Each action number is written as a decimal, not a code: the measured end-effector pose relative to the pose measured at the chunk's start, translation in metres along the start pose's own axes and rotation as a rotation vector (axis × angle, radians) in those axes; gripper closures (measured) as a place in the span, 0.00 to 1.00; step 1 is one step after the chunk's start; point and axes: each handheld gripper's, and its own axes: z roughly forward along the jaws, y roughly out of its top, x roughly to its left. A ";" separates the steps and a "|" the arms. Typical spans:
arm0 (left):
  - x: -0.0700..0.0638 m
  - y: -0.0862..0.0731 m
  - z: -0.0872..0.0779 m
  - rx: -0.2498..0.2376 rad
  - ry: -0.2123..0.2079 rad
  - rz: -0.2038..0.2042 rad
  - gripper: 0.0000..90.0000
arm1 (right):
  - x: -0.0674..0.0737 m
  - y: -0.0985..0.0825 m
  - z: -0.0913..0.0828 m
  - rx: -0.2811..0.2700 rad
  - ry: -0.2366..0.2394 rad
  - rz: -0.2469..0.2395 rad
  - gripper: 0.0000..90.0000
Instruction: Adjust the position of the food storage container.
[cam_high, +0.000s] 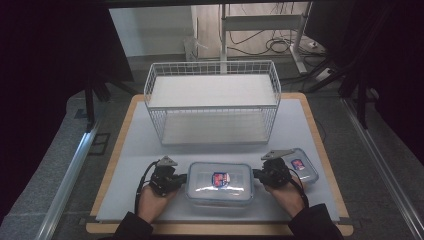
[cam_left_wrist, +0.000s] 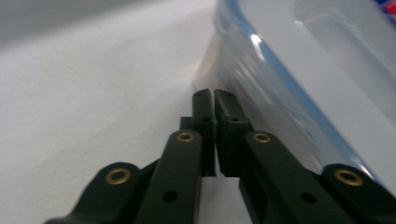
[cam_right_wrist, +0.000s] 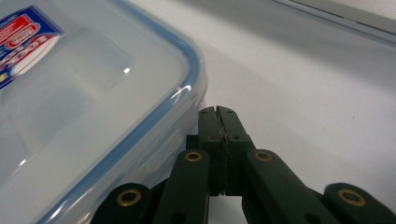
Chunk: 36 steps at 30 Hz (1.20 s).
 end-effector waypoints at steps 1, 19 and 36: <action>-0.002 -0.003 -0.005 -0.007 -0.006 0.008 0.97 | 0.001 -0.002 -0.004 0.003 -0.002 -0.014 1.00; -0.061 -0.044 -0.022 0.066 -0.050 0.178 0.98 | 0.055 -0.054 -0.032 0.098 0.177 -0.087 0.98; -0.048 -0.030 -0.014 0.051 -0.034 0.188 0.94 | 0.041 -0.034 -0.018 0.067 0.157 -0.099 0.99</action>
